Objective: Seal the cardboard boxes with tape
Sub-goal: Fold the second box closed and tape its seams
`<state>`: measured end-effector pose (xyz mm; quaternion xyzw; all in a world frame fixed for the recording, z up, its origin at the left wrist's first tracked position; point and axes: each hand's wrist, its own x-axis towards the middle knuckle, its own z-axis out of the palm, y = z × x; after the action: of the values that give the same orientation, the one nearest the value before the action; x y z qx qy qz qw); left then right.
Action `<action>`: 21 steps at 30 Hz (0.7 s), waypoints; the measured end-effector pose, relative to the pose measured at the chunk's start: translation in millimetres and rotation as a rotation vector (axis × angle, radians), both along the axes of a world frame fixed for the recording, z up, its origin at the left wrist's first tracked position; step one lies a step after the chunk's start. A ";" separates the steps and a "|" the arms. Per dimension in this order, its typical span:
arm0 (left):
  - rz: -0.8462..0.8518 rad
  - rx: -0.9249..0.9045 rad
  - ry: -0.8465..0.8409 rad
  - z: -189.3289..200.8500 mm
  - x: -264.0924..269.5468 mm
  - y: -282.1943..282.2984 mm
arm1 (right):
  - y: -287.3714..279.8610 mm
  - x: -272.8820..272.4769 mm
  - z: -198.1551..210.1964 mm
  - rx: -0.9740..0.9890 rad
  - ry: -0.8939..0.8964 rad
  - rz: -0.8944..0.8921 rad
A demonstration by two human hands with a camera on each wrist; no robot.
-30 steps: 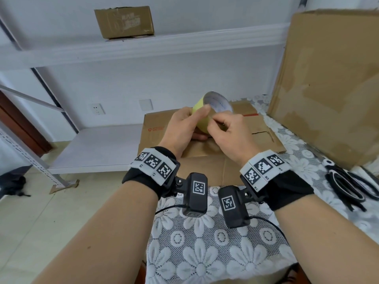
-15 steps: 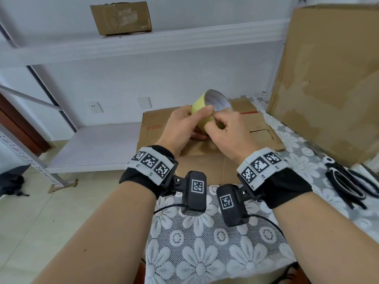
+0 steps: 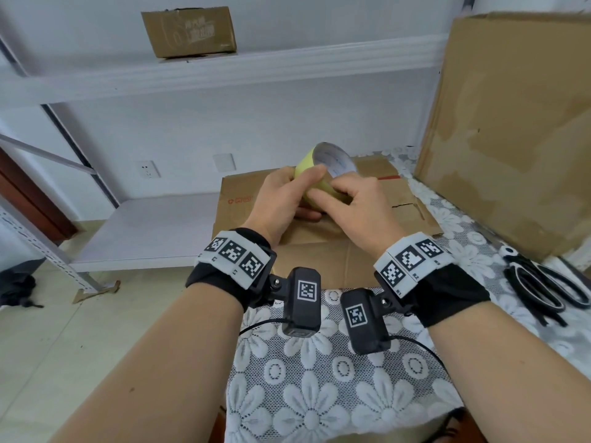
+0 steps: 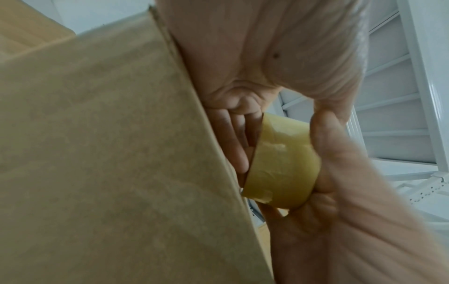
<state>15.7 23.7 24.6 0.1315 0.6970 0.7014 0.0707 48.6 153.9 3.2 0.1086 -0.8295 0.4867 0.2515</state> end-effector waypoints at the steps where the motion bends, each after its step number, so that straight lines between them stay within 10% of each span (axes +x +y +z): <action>1: 0.006 -0.006 0.002 0.0 -0.4 0.0 | 0.8 0.0 0.0 -0.027 0.014 0.004; 21: 0.022 0.015 -0.009 1.3 1.0 1.8 | 0.4 0.4 -2.0 0.072 -0.003 0.005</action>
<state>16.7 25.5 25.9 0.1212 0.6929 0.7077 0.0653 49.0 154.3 1.2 0.1190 -0.8466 0.4574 0.2447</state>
